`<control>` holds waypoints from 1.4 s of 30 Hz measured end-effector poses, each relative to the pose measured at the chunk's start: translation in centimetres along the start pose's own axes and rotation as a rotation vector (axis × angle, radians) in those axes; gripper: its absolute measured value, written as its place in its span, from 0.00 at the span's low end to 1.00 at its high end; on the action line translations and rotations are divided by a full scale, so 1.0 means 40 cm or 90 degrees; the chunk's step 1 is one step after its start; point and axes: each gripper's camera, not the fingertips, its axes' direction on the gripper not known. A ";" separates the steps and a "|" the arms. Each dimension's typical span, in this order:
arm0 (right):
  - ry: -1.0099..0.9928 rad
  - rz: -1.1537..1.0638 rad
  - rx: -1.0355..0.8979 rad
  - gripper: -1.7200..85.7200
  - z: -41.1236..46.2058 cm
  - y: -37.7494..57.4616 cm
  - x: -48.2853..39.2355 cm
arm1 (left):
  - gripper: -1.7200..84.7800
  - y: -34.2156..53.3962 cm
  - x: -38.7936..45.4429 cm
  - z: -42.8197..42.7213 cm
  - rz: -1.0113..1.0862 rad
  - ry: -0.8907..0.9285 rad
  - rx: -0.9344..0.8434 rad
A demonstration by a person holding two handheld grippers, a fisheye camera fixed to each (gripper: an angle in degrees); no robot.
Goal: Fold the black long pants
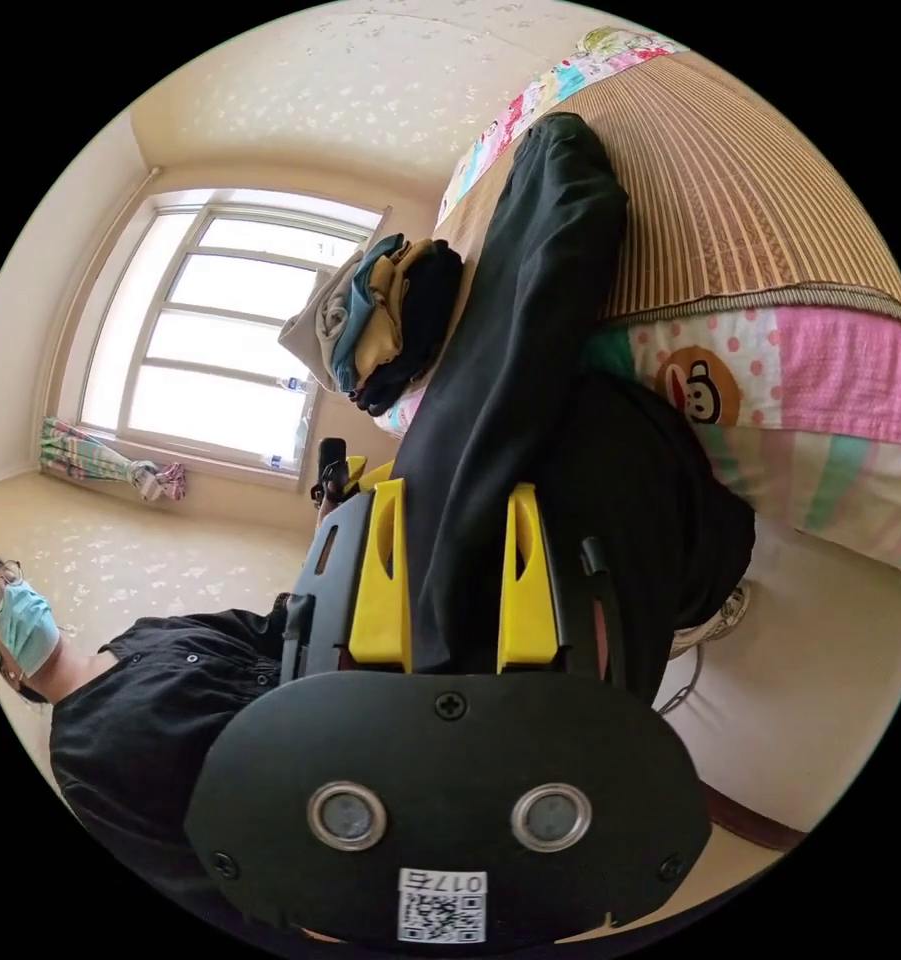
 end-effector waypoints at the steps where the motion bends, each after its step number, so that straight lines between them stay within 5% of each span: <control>1: -0.020 0.017 -0.008 0.14 0.006 -0.008 0.016 | 0.17 0.002 -0.001 0.006 0.003 -0.010 -0.003; 4: -0.042 0.049 -0.028 0.08 0.024 -0.010 0.042 | 0.09 0.015 -0.038 0.027 -0.007 -0.029 -0.022; 10: -0.166 -0.050 0.078 0.03 -0.104 0.063 -0.056 | 0.05 0.085 -0.025 -0.042 0.077 0.142 0.047; 21: -0.065 -0.585 0.148 0.02 -0.434 0.302 -0.902 | 0.04 0.352 0.787 -0.366 0.668 0.131 0.194; 28: 0.006 -0.826 0.286 0.02 -0.561 0.582 -1.353 | 0.04 0.582 1.162 -0.500 0.881 0.186 0.294; 34: 0.029 -0.735 0.294 0.02 -0.595 0.470 -1.428 | 0.04 0.494 1.262 -0.515 0.781 0.155 0.307; 42: 0.211 -0.441 0.188 0.02 -0.427 -0.022 -1.014 | 0.05 0.003 0.867 -0.296 0.443 -0.045 0.192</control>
